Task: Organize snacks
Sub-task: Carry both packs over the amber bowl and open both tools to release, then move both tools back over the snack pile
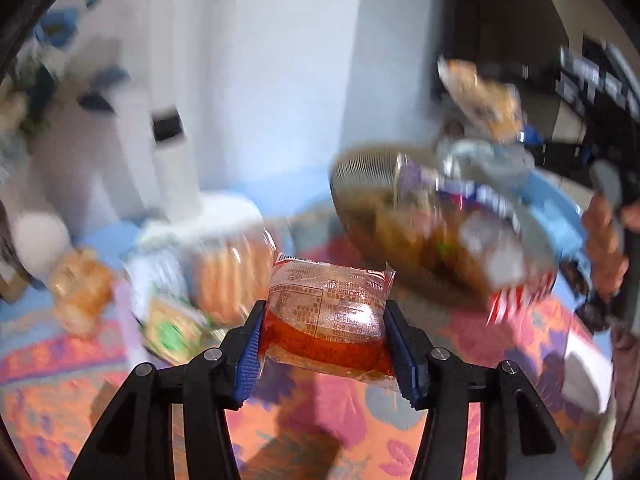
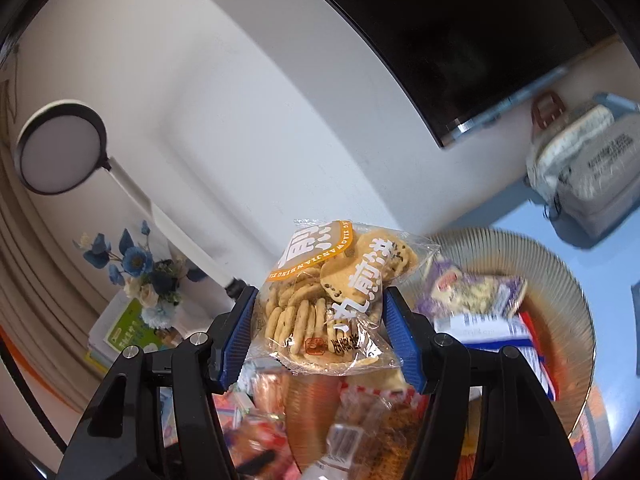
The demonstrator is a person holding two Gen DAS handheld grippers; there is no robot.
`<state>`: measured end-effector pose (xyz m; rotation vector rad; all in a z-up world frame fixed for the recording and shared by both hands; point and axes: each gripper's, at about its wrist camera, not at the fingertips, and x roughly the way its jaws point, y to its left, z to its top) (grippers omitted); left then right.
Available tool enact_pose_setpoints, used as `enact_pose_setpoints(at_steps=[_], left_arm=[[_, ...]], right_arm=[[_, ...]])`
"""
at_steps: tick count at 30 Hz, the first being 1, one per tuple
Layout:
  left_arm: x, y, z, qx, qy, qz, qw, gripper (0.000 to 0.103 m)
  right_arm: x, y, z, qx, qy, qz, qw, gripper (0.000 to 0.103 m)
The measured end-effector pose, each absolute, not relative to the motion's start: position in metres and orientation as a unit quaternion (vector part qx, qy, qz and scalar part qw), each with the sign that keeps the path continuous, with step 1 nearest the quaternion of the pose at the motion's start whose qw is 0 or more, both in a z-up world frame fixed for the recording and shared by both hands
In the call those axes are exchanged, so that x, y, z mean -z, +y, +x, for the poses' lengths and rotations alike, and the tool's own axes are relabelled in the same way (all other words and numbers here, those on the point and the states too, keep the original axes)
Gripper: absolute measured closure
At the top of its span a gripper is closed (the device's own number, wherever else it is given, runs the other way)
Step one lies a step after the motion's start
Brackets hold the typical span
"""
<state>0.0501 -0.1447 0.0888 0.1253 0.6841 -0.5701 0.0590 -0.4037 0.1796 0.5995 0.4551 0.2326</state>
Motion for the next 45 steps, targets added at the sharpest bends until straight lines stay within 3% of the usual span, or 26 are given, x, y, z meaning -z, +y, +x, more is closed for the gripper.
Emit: enact_pose_setpoints(at_steps=[7, 9, 10, 11, 12, 14, 23, 28, 32, 39, 45], left_arm=[[-0.151, -0.197, 0.062, 0.323, 0.269, 0.058, 0.906, 0.048], [-0.141, -0.228, 0.069, 0.343, 0.288, 0.072, 0.891, 0.041], [-0.133, -0.239, 0.073, 0.344, 0.302, 0.084, 0.885, 0.028], [-0.125, -0.250, 0.077, 0.337, 0.315, 0.101, 0.881, 0.018], [-0.116, -0.258, 0.079, 0.316, 0.322, 0.121, 0.884, 0.017], [-0.108, -0.259, 0.082, 0.296, 0.323, 0.128, 0.890, 0.017], [-0.124, -0.186, 0.095, 0.256, 0.324, 0.075, 0.908, 0.010], [-0.136, -0.129, 0.104, 0.194, 0.326, 0.045, 0.924, 0.009], [-0.139, -0.077, 0.113, 0.134, 0.340, 0.022, 0.931, 0.008], [-0.111, 0.000, 0.109, 0.075, 0.365, -0.004, 0.928, 0.008], [-0.068, 0.006, 0.103, 0.085, 0.395, -0.002, 0.915, 0.008]], right_arm=[[-0.216, -0.404, 0.078, -0.115, 0.211, 0.260, 0.935, 0.041], [-0.214, -0.404, 0.093, -0.122, 0.230, 0.252, 0.932, 0.039], [-0.209, -0.404, 0.100, -0.122, 0.246, 0.244, 0.930, 0.035], [-0.202, -0.403, 0.109, -0.115, 0.270, 0.230, 0.928, 0.024], [-0.197, -0.403, 0.113, -0.104, 0.283, 0.220, 0.928, 0.019], [-0.188, -0.406, 0.115, -0.083, 0.301, 0.209, 0.927, 0.019], [-0.192, -0.412, 0.095, -0.080, 0.278, 0.265, 0.920, 0.019], [-0.209, -0.367, 0.090, -0.099, 0.271, 0.251, 0.924, 0.019], [-0.215, -0.319, 0.087, -0.128, 0.278, 0.234, 0.923, 0.013], [-0.195, -0.235, 0.083, -0.181, 0.297, 0.218, 0.912, 0.003], [-0.142, -0.190, 0.088, -0.204, 0.347, 0.220, 0.888, 0.003]])
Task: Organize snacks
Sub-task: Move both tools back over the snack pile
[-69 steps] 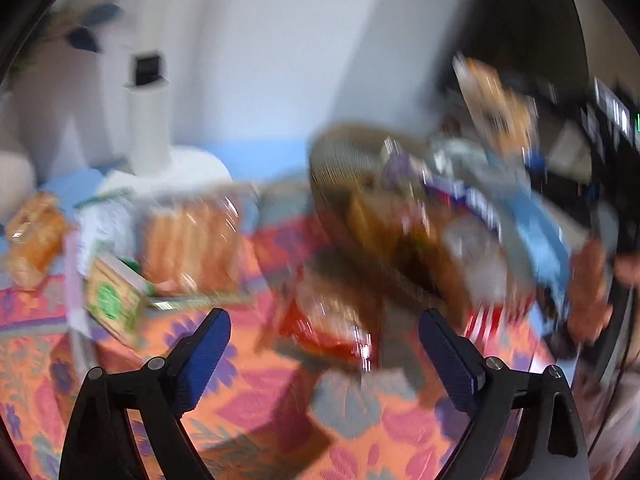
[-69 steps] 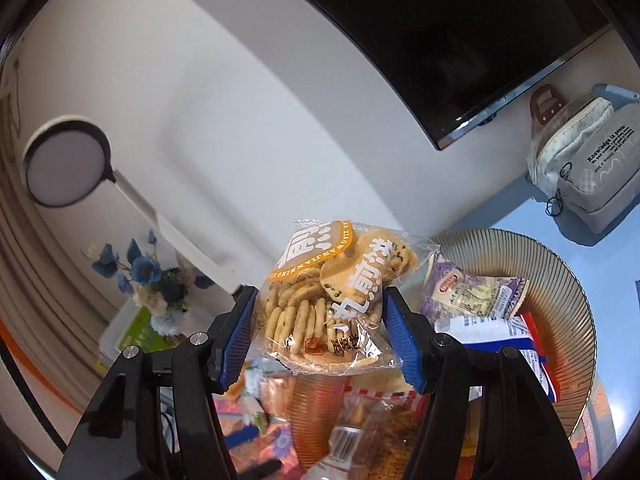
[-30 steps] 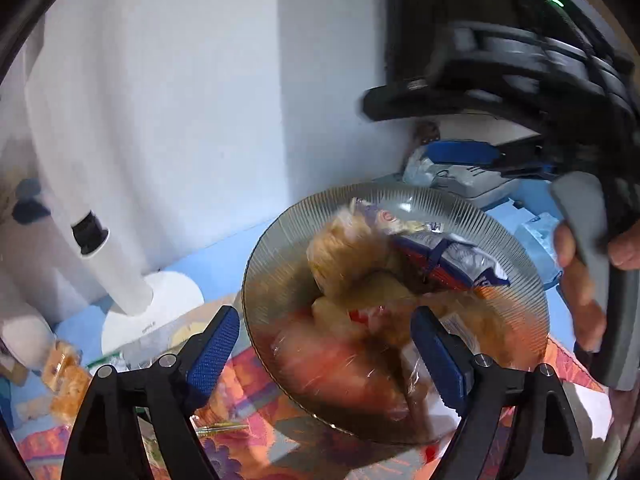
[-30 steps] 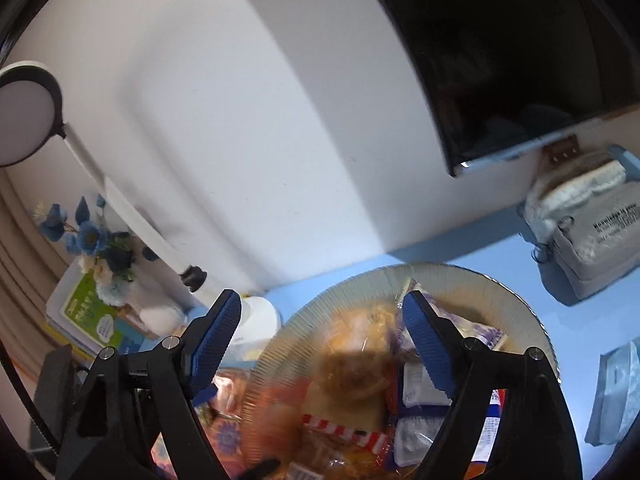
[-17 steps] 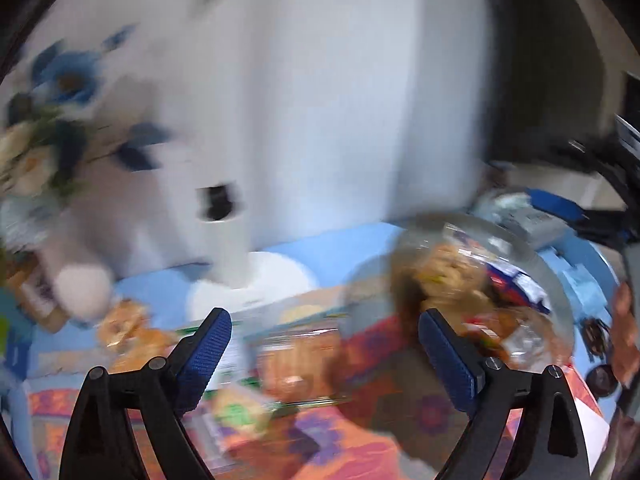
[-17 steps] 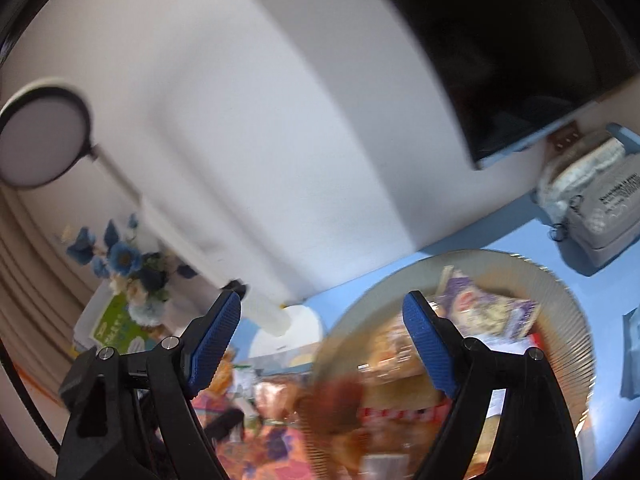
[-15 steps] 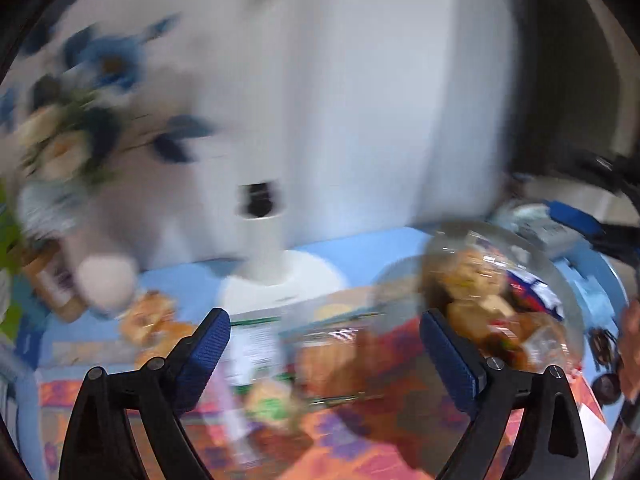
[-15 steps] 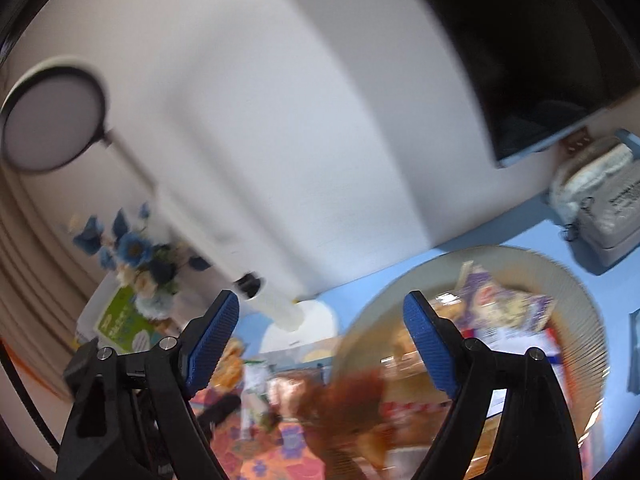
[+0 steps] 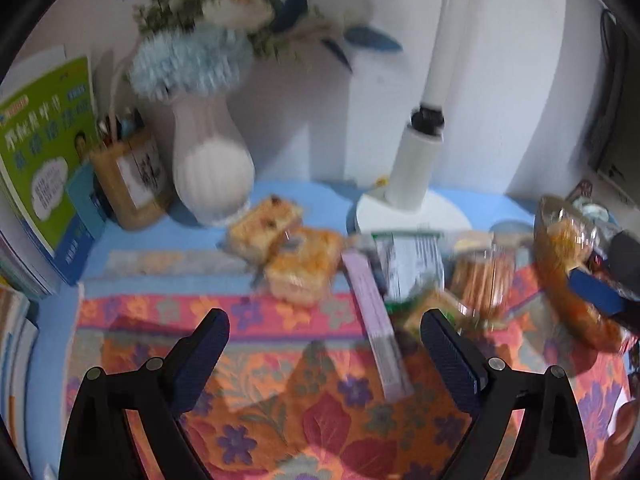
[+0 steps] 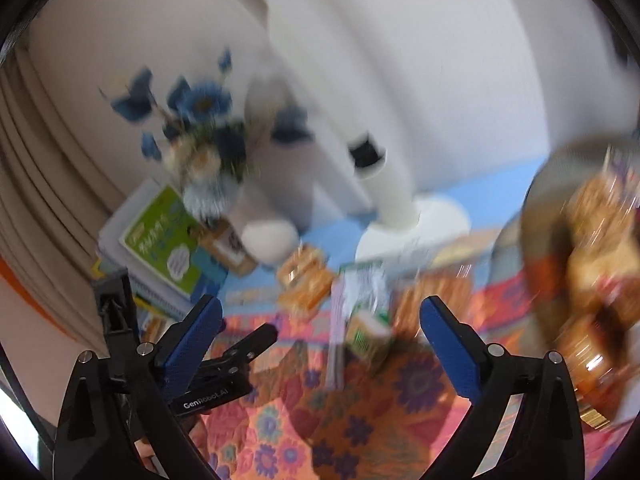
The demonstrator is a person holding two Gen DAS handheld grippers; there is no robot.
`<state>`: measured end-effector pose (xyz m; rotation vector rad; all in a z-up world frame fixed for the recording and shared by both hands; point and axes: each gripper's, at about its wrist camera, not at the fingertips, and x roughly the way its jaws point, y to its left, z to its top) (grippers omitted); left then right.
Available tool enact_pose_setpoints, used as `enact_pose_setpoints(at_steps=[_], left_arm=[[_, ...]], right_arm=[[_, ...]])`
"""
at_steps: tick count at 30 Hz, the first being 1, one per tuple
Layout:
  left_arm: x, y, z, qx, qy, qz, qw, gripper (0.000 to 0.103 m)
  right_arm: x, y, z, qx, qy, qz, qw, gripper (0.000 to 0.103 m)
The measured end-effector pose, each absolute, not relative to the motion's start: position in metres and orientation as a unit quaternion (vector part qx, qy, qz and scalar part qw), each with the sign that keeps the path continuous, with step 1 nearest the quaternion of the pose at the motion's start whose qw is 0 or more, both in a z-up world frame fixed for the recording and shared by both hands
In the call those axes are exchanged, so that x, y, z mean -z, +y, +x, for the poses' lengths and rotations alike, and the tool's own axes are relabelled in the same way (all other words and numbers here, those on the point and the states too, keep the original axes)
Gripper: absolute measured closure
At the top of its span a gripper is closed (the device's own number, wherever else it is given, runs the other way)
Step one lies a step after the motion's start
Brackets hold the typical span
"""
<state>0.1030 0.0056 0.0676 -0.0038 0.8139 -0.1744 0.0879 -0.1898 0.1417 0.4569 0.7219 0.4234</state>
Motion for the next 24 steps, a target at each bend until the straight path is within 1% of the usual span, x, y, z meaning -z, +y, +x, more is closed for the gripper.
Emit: enact_pose_setpoints(at_steps=[6, 9, 12, 14, 15, 17, 23, 24], left_arm=[[-0.026, -0.010, 0.102, 0.112, 0.429, 0.000, 0.896, 0.008], [-0.014, -0.017, 0.105, 0.114, 0.437, 0.002, 0.892, 0.008], [-0.003, -0.024, 0.111, 0.113, 0.442, 0.006, 0.890, 0.007], [0.001, -0.032, 0.108, 0.104, 0.430, 0.027, 0.896, 0.000], [0.002, -0.036, 0.109, 0.102, 0.432, 0.038, 0.895, 0.000], [0.003, -0.036, 0.108, 0.098, 0.432, 0.041, 0.895, 0.000], [0.004, -0.033, 0.110, 0.097, 0.434, 0.037, 0.895, 0.000], [0.004, -0.033, 0.111, 0.094, 0.435, 0.039, 0.895, 0.000]], right_arm=[[-0.080, -0.179, 0.103, -0.194, 0.403, 0.254, 0.858, 0.003], [-0.063, -0.182, 0.110, -0.194, 0.409, 0.273, 0.849, 0.003], [-0.051, -0.181, 0.117, -0.199, 0.407, 0.271, 0.849, 0.003], [-0.041, -0.177, 0.122, -0.200, 0.409, 0.262, 0.851, 0.003], [-0.036, -0.176, 0.123, -0.205, 0.397, 0.256, 0.857, 0.005], [-0.033, -0.176, 0.119, -0.205, 0.371, 0.243, 0.873, 0.006], [-0.033, -0.172, 0.120, -0.201, 0.366, 0.230, 0.879, 0.006], [-0.033, -0.172, 0.120, -0.201, 0.367, 0.228, 0.879, 0.008]])
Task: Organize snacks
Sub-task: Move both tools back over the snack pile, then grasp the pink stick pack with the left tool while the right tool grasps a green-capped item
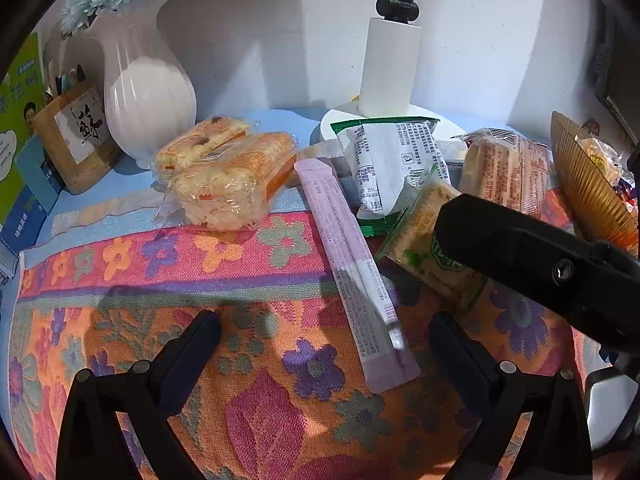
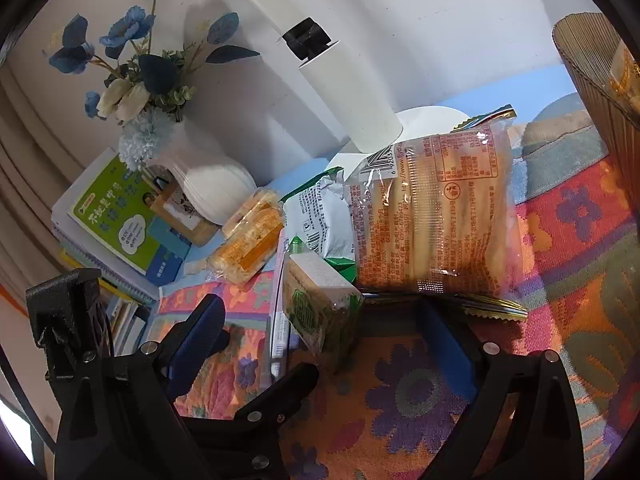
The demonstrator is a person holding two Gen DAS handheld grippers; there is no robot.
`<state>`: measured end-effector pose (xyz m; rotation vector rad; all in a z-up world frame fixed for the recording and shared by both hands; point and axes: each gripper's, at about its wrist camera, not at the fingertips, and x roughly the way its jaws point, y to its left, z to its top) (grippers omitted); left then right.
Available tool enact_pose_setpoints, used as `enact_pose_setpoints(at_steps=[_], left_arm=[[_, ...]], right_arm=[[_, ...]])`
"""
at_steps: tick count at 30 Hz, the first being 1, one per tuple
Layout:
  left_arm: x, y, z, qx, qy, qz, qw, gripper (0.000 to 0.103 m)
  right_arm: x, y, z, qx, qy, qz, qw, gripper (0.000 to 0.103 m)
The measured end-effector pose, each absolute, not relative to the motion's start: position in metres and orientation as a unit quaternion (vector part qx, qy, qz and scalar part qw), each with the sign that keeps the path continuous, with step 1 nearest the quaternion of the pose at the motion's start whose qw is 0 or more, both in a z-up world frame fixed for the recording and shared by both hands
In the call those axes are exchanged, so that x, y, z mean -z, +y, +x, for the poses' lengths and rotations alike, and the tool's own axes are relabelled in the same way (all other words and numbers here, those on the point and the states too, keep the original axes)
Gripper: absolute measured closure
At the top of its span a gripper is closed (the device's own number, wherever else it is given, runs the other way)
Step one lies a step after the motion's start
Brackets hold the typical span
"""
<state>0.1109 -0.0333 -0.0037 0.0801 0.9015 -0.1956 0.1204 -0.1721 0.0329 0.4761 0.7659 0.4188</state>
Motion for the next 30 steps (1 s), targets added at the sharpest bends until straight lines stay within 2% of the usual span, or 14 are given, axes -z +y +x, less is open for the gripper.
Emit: enact_pose_setpoints(at_steps=[2, 3, 4, 5, 6, 7, 10, 12, 16, 20, 30], left_arm=[[0.005, -0.037, 0.114, 0.086, 0.435, 0.046, 0.895, 0.000], [0.005, -0.037, 0.117, 0.079, 0.436, 0.041, 0.896, 0.000], [0.005, -0.038, 0.119, 0.072, 0.436, 0.037, 0.896, 0.000], [0.005, -0.038, 0.120, 0.063, 0.433, 0.034, 0.898, 0.009], [0.002, -0.039, 0.116, 0.060, 0.420, 0.031, 0.905, 0.028], [-0.003, -0.041, 0.112, 0.068, 0.404, 0.031, 0.912, 0.088], [-0.004, -0.042, 0.110, 0.064, 0.397, 0.037, 0.915, 0.086], [-0.005, -0.034, 0.111, 0.077, 0.394, 0.010, 0.916, 0.086], [-0.008, -0.021, 0.110, 0.083, 0.383, -0.026, 0.920, 0.086], [-0.013, -0.025, 0.103, 0.094, 0.364, -0.016, 0.927, 0.087], [-0.017, -0.027, 0.096, 0.076, 0.356, -0.006, 0.931, 0.087]], right_arm=[[-0.035, -0.168, 0.121, -0.187, 0.376, 0.205, 0.884, 0.020], [-0.036, -0.164, 0.121, -0.174, 0.380, 0.189, 0.889, 0.039], [-0.036, -0.162, 0.120, -0.161, 0.384, 0.174, 0.892, 0.053], [-0.035, -0.159, 0.120, -0.169, 0.390, 0.168, 0.890, 0.074], [-0.035, -0.158, 0.120, -0.187, 0.388, 0.174, 0.886, 0.077], [-0.036, -0.158, 0.117, -0.186, 0.384, 0.173, 0.888, 0.077], [-0.042, -0.162, 0.107, -0.203, 0.362, 0.180, 0.892, 0.085], [-0.048, -0.166, 0.099, -0.209, 0.342, 0.185, 0.897, 0.086], [-0.051, -0.178, 0.092, -0.209, 0.329, 0.205, 0.898, 0.086], [-0.052, -0.192, 0.092, -0.210, 0.328, 0.241, 0.889, 0.086], [-0.056, -0.190, 0.088, -0.213, 0.322, 0.240, 0.891, 0.086]])
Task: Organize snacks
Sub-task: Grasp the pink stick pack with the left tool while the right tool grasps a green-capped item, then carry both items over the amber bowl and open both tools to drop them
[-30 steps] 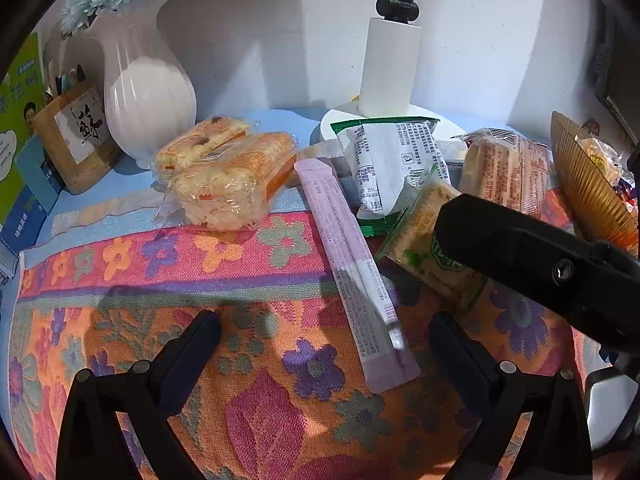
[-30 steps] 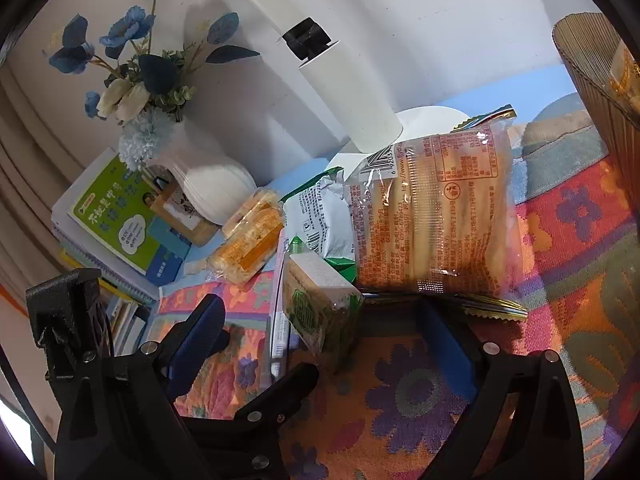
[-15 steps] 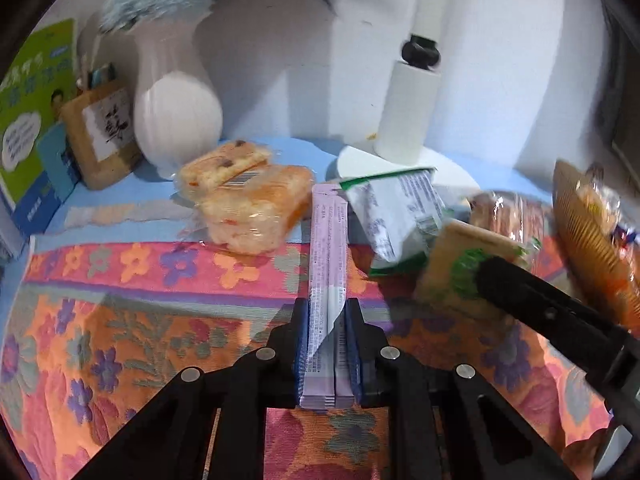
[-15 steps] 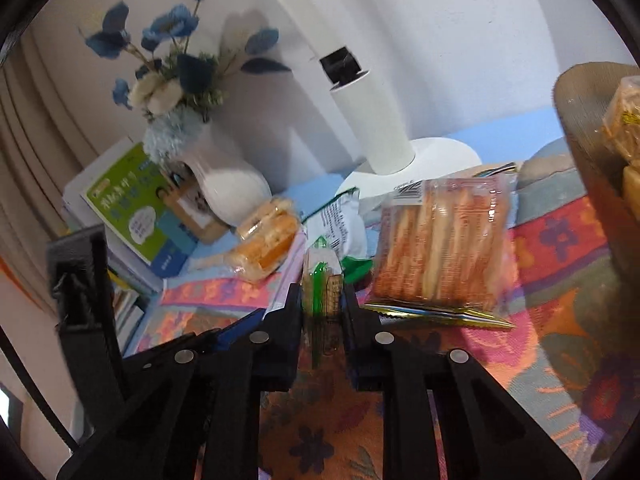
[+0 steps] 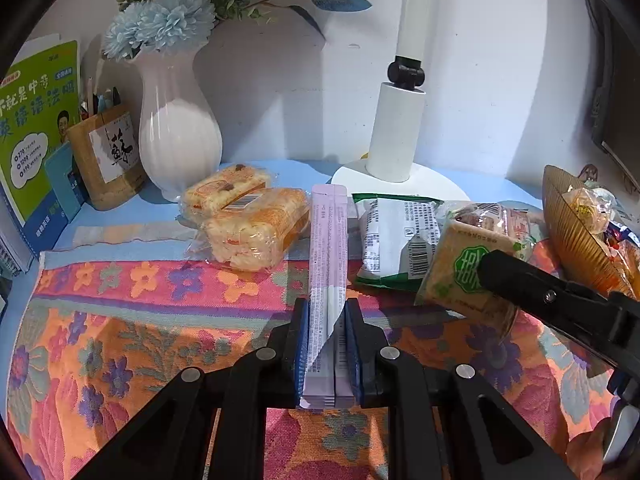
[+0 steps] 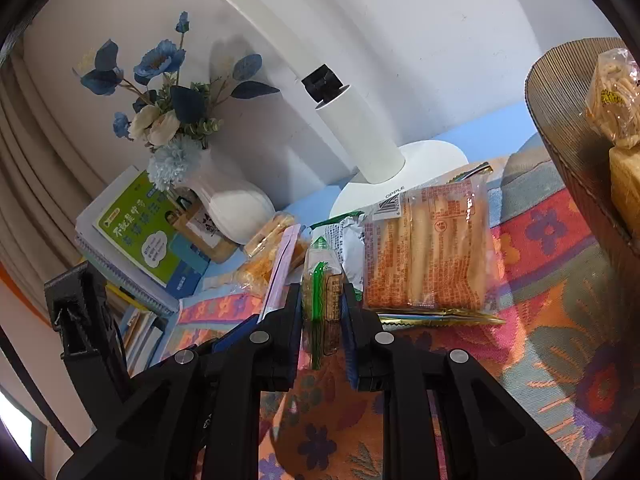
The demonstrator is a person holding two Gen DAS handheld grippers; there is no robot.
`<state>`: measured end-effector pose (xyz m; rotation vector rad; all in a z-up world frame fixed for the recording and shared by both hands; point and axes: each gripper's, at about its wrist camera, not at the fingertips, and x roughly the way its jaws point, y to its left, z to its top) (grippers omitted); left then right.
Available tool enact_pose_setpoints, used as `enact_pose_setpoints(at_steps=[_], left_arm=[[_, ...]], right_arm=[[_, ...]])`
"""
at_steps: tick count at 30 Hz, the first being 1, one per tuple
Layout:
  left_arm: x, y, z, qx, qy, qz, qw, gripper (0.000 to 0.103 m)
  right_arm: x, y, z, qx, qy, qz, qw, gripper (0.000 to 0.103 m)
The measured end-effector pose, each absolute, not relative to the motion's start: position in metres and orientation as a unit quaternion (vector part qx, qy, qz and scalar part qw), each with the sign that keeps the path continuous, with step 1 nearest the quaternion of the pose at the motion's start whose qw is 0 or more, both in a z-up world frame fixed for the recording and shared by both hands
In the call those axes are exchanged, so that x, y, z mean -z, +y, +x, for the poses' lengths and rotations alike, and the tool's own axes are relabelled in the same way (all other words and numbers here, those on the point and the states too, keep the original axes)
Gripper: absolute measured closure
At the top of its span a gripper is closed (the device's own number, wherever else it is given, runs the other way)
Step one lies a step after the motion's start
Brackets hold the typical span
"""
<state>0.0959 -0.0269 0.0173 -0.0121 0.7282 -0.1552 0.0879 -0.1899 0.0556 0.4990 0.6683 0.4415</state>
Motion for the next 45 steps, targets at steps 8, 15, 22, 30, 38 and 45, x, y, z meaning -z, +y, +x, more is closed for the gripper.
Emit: enact_pose_setpoints(at_steps=[8, 15, 22, 30, 38, 45], left_arm=[[-0.016, -0.020, 0.098, 0.060, 0.359, -0.020, 0.931, 0.086], [-0.019, -0.025, 0.095, 0.060, 0.350, -0.011, 0.935, 0.086], [-0.020, -0.023, 0.094, 0.060, 0.344, -0.015, 0.937, 0.086], [-0.023, -0.022, 0.090, 0.063, 0.333, -0.018, 0.941, 0.086], [-0.027, -0.024, 0.084, 0.071, 0.316, -0.019, 0.946, 0.086], [-0.029, -0.021, 0.081, 0.065, 0.307, -0.032, 0.949, 0.086]], right_arm=[[-0.057, -0.188, 0.088, -0.216, 0.320, 0.236, 0.892, 0.086], [-0.056, -0.188, 0.088, -0.218, 0.323, 0.240, 0.889, 0.086], [-0.057, -0.189, 0.088, -0.219, 0.320, 0.242, 0.889, 0.086], [-0.061, -0.188, 0.085, -0.220, 0.313, 0.239, 0.892, 0.086], [-0.074, -0.187, 0.074, -0.210, 0.276, 0.221, 0.912, 0.086], [-0.083, -0.191, 0.068, -0.208, 0.252, 0.220, 0.919, 0.086]])
